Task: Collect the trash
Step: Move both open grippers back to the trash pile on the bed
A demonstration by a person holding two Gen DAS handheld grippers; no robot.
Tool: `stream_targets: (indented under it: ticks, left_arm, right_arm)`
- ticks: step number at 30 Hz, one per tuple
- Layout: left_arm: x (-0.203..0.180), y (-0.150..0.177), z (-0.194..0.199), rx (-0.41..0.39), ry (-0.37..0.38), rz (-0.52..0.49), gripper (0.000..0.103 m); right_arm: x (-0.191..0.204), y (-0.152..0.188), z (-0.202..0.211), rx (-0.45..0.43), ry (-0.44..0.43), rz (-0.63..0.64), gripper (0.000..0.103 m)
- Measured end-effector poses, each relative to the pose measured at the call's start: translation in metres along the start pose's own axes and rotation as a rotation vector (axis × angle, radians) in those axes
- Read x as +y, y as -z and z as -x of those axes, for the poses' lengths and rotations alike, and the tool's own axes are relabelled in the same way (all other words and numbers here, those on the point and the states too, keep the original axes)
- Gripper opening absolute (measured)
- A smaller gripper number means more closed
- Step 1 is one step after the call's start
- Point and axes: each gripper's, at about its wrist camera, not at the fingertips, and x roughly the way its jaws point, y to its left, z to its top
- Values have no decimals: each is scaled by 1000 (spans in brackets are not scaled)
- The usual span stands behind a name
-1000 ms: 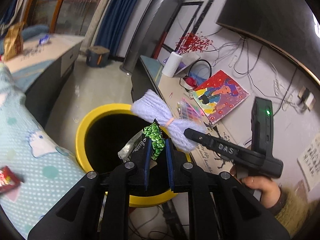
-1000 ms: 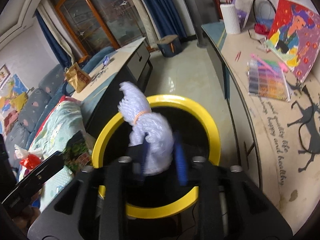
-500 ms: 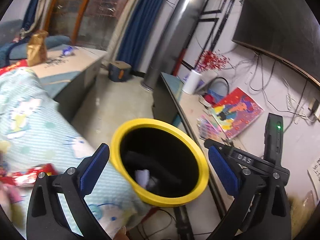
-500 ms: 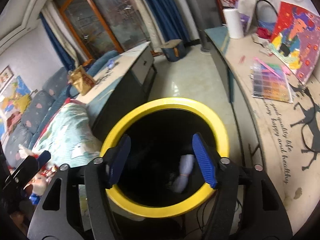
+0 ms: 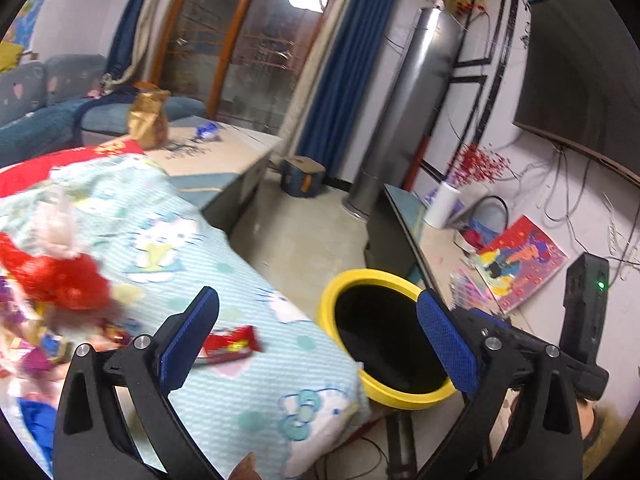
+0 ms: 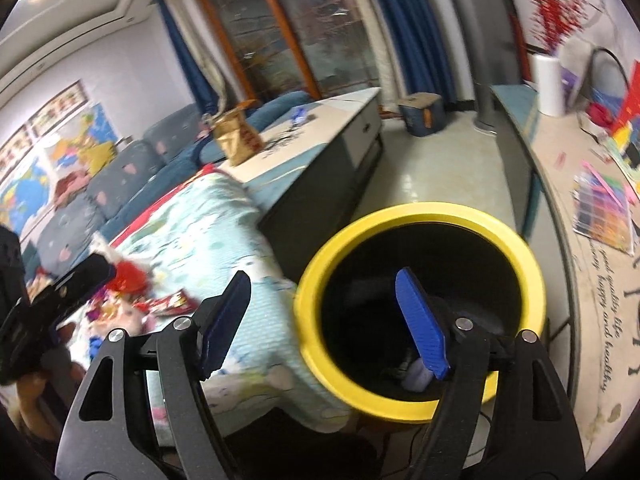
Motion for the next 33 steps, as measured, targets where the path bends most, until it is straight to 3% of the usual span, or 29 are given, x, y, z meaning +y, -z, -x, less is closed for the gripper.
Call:
stream_targets:
  ticks: [22, 33]
  left_arm:
    - [105, -7, 84, -134, -214, 142, 96]
    - [174, -6, 113, -169, -331, 248, 96]
  right_arm:
    - [120, 19, -10, 72, -197, 279, 68]
    - [202, 20, -29, 63, -339, 436, 68]
